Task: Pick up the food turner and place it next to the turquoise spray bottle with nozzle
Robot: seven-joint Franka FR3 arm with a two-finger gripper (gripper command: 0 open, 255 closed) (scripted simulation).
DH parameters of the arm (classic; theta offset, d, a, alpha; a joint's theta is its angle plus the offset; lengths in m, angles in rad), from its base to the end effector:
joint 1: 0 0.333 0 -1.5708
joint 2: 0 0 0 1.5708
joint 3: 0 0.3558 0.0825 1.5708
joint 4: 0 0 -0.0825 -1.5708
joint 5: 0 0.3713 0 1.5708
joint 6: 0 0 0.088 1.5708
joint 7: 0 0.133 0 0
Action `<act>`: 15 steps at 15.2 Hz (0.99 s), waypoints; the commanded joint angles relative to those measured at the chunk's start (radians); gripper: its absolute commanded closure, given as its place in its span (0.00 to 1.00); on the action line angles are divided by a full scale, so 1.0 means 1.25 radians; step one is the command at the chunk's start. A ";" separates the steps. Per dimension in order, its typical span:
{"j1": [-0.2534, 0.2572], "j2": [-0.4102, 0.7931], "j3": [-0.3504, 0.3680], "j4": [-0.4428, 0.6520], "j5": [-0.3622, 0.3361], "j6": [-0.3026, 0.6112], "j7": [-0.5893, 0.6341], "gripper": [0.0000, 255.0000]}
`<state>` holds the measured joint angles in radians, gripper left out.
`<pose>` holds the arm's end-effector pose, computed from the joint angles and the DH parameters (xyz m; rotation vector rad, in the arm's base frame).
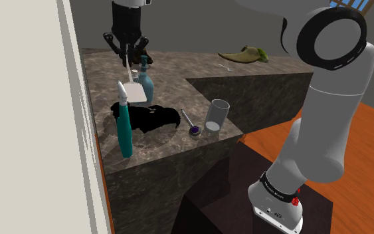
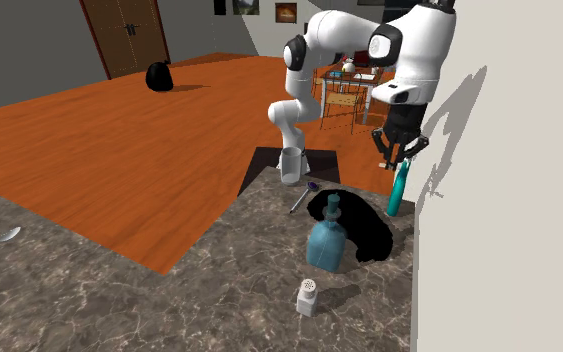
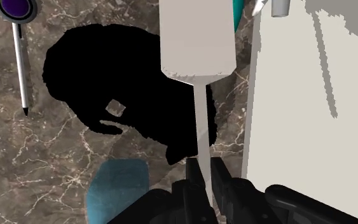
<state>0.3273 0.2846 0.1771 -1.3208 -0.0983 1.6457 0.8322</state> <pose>0.5791 0.2856 0.5940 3.0864 -0.5151 0.1019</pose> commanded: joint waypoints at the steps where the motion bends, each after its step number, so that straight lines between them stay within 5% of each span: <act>1: -0.002 -0.005 0.000 -0.029 0.001 0.025 0.000 1.00; 15: -0.008 -0.016 -0.003 -0.196 0.001 0.181 0.008 1.00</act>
<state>0.3181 0.2672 0.1741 -1.5467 -0.0978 1.8543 0.8414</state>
